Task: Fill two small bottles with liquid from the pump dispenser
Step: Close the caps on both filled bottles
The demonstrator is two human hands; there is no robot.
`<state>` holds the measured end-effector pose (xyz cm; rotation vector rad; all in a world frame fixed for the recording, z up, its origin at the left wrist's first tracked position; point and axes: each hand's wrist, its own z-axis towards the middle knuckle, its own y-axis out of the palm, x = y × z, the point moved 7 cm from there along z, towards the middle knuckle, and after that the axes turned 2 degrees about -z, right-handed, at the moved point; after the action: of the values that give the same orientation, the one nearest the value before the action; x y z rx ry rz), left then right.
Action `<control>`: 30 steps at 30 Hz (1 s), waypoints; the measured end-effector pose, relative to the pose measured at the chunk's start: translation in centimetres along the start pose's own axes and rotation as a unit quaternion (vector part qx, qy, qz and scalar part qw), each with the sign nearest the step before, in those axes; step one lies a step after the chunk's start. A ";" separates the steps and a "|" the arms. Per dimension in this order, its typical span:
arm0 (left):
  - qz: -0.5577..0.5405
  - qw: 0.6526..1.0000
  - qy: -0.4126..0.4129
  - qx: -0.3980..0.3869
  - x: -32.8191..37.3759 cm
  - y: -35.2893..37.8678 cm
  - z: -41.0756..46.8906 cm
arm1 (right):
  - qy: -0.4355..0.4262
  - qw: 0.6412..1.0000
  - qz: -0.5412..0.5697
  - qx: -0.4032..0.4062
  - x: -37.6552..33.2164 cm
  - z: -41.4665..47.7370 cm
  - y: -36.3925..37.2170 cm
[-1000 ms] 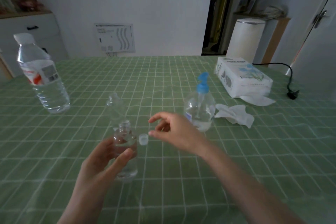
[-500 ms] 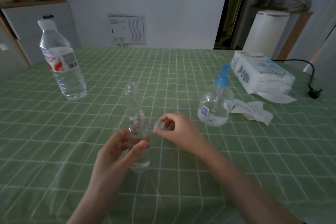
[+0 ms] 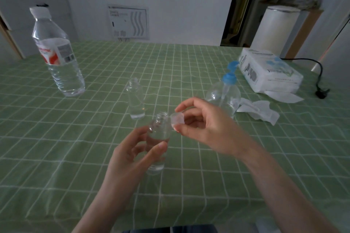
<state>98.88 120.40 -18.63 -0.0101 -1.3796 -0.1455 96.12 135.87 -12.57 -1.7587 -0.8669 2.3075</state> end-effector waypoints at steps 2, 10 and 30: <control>0.007 1.000 0.001 0.000 0.0 0.2 -0.1 | -0.005 1.000 -0.005 0.009 -0.3 -0.2 -0.4; 0.035 0.999 -0.002 -0.001 0.2 0.5 -0.1 | -0.045 0.998 0.033 -0.007 -1.5 -0.4 -0.9; -0.013 0.997 -0.050 -0.066 0.2 1.5 0.0 | -0.065 0.996 0.025 -0.063 -2.9 0.4 -1.2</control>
<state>99.14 121.86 -18.29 -0.1101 -1.4676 -0.2602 96.38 135.55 -9.47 -1.7113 -1.0233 2.4730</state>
